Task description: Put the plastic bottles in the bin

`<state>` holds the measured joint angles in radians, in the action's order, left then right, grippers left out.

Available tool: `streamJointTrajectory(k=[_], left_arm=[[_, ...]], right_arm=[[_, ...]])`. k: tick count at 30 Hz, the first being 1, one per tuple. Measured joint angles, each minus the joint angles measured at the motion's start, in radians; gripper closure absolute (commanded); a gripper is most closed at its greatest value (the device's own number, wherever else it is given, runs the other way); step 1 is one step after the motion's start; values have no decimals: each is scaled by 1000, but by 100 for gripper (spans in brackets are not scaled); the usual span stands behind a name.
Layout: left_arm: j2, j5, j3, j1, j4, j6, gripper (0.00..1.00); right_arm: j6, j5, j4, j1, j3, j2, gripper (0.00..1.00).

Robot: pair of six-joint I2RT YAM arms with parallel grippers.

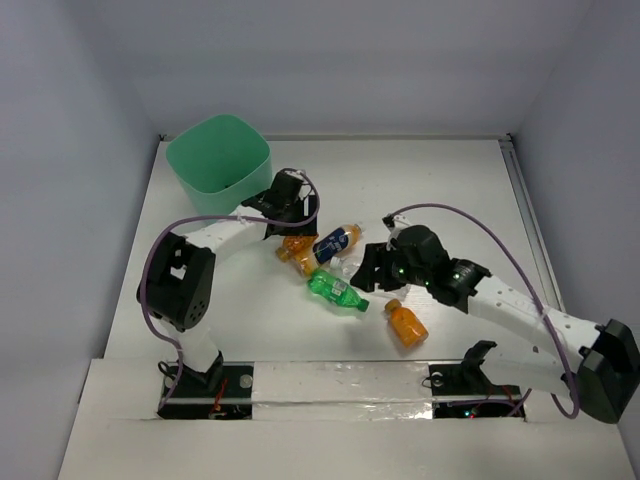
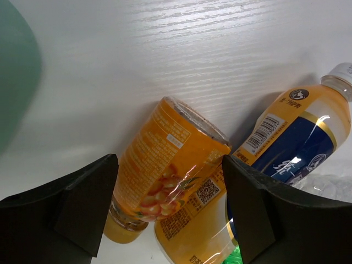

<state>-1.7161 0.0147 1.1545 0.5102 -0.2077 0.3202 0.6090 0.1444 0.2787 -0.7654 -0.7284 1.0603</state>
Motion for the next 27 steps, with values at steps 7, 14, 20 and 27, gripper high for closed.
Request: streamJointTrajectory(k=[7,14,20,27], left_arm=[[-11,-18,-41,0,63,12,29],[-1,-40,-89,-1,136,29,54],[53,-40,-139,-1,129,45,65],[195,-37,-220,5,70,71,72]], right_arm=[[-69,8,-5,0,-56,164,14],[-130,10,-16,-11,-150,338,13],[-173,16,-16,-56,-235,457,13],[-190,23,-10,-123,-246,546,12]])
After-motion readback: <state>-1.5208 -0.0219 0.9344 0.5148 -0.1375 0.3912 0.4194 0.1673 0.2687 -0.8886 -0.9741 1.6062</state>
